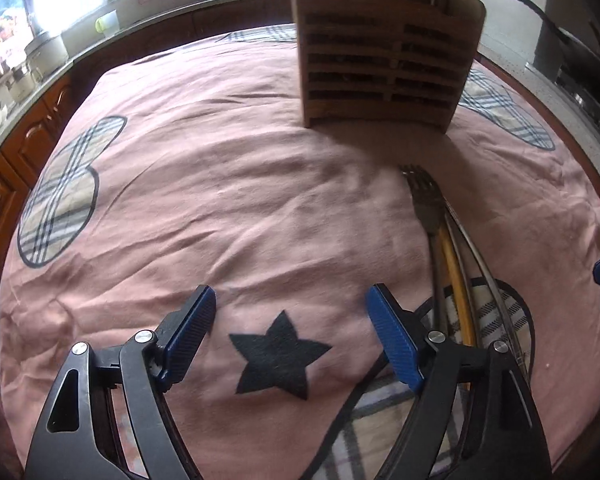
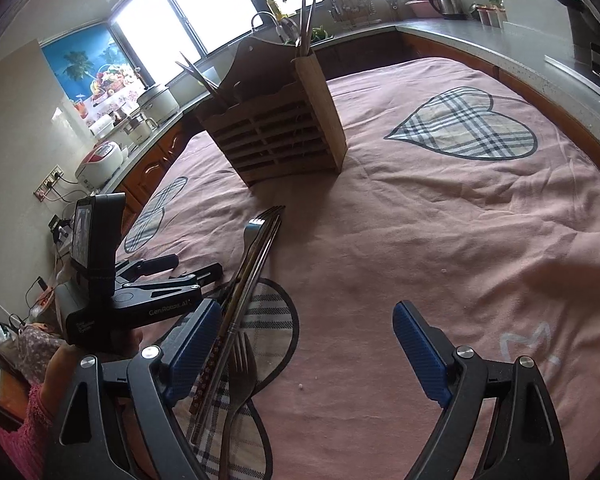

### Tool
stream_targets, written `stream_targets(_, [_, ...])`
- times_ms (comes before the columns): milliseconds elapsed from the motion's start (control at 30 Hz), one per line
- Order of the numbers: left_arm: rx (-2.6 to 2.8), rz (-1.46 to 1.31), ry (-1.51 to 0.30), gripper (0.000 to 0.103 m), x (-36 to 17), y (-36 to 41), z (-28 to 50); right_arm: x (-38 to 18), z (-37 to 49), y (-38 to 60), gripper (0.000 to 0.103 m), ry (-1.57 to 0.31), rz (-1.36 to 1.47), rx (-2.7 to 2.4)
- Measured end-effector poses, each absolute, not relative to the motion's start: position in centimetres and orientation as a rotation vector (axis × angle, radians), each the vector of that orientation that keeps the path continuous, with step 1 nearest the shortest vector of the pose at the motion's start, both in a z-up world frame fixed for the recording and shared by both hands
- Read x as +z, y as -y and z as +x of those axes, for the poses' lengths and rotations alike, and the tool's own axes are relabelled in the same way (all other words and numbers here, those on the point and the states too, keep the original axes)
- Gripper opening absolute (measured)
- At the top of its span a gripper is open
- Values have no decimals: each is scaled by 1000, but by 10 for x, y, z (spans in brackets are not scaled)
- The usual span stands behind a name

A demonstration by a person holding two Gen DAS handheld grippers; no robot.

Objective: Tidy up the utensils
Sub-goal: 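Close the right tool on a silver chopstick while the left tool grasps another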

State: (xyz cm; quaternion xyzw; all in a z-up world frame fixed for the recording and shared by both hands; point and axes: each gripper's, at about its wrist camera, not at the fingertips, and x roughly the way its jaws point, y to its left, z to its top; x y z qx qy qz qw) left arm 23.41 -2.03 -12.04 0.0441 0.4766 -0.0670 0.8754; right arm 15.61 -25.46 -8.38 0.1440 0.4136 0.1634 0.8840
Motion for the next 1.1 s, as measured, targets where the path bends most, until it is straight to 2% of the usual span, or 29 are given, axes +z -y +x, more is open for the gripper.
stream_targets(133, [-129, -14, -983, 81, -110, -8, 228, -89, 172, 225, 88, -886, 225, 396])
stream_targets(200, [-121, -38, -976, 81, -106, -17, 225, -93, 184, 210, 69, -900, 182, 428])
stream_targets(233, [-119, -44, -975, 81, -105, -20, 225, -96, 192, 203, 51, -917, 170, 438])
stream_targets(267, [-117, -50, -976, 81, -104, -23, 224, -99, 200, 198, 38, -942, 168, 443])
stream_targets(333, [-124, -69, -979, 81, -101, -26, 225, -109, 216, 193, 29, -990, 176, 434])
stream_targets(400, [-132, -75, -984, 81, -101, -27, 228, -118, 230, 190, 29, -1034, 189, 436])
stream_targets(433, [-136, -75, -985, 81, -101, -26, 229, -118, 234, 189, 24, -1027, 187, 439])
stream_targets(467, [-145, -74, -987, 81, -101, -23, 230, -118, 237, 188, 13, -1029, 163, 422])
stream_targets(633, [-228, -36, -982, 81, -100, 8, 242, -113, 235, 206, 11, -1027, 114, 332])
stream_targets(833, [-298, 20, -963, 81, -98, 51, 267, -114, 226, 256, 9, -1050, 200, 274])
stream_targets(933, [-308, 67, -962, 81, -100, 72, 283, -111, 226, 263, 12, -1051, 211, 267])
stream_targets(1033, [-334, 81, -987, 75, -105, 83, 293, -109, 229, 265, 15, -1052, 222, 272])
stream_targets(1100, [-354, 85, -1004, 63, -110, 87, 296, -110, 234, 264, 15, -1051, 223, 272])
